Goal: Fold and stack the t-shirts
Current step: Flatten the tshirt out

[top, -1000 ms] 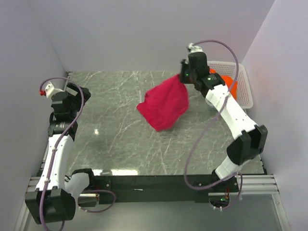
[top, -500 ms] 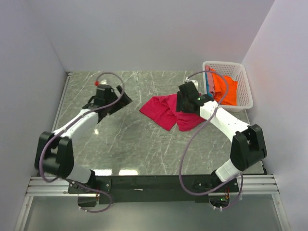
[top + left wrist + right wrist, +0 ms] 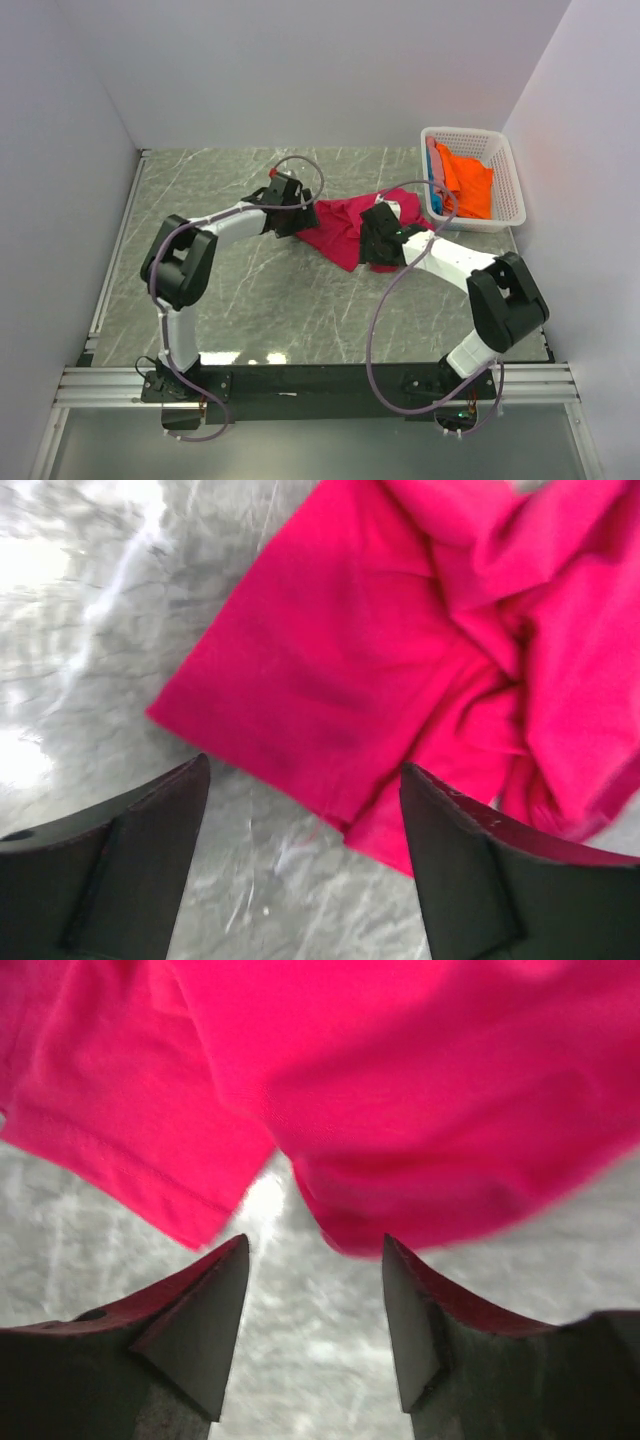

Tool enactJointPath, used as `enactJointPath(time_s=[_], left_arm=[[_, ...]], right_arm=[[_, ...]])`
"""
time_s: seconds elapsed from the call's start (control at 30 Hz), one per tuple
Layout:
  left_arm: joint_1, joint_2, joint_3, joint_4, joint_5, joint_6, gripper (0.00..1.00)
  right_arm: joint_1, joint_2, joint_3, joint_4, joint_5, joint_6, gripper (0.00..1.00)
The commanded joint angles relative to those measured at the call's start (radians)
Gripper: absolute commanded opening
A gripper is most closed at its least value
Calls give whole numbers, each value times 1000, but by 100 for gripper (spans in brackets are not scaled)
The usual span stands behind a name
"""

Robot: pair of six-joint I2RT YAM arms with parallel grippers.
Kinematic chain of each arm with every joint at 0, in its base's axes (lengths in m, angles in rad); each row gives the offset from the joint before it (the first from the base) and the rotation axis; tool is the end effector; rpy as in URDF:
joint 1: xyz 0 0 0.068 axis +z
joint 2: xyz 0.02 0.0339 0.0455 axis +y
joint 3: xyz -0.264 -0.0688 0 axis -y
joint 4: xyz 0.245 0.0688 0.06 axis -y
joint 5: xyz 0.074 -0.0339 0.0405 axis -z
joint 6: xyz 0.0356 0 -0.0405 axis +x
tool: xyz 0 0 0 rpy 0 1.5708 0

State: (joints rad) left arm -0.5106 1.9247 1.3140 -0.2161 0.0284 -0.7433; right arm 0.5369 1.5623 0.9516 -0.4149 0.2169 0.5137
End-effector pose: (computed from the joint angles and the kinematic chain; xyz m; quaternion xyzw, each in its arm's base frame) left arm 0.3667 -0.2065 0.1892 -0.1030 0.9258 -0.2239 0.2866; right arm 0.2697 0.1516 0.1932 0.0180 0.9577 0.0440 0.2838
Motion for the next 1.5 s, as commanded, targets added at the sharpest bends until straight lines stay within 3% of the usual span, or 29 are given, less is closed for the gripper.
enactJointPath(time_s=[0.0,0.13,0.23,0.33,0.37,0.4,0.43,0.5,0.6,0.8,1.03,1.2,1.47], left_arm=[[-22,60,82,-48,-25,21,80],[-45,131,114,-88,-94,19,74],[-46,172,139,-120,-130,21,63],[-51,212,160,-126,-124,22,44],[-51,221,174,-129,-124,22,25],[-51,230,183,-138,-128,21,10],[-51,243,192,-141,-133,21,1],[-51,240,214,-140,-171,39,1],[-51,171,206,-123,-273,53,1],[-49,-157,108,-34,-526,82,1],[-51,-511,19,-46,-790,122,1],[-51,-810,-54,-29,-896,153,1],[-49,-1044,-42,-117,-1003,140,1]], right_arm=[[-3,65,32,105,-25,49,61],[-3,113,45,94,36,77,56],[-9,133,44,74,88,94,53],[-11,130,33,77,101,100,40],[-12,124,30,79,111,104,27],[-15,120,29,79,119,105,19],[-15,111,27,76,127,97,13],[-17,78,38,54,169,86,0],[-25,-10,59,7,235,48,0],[-60,-278,117,-64,271,-21,0],[-161,-644,202,-36,205,-118,0],[-169,-743,326,-48,135,-178,0],[-169,-797,490,-142,26,-222,0]])
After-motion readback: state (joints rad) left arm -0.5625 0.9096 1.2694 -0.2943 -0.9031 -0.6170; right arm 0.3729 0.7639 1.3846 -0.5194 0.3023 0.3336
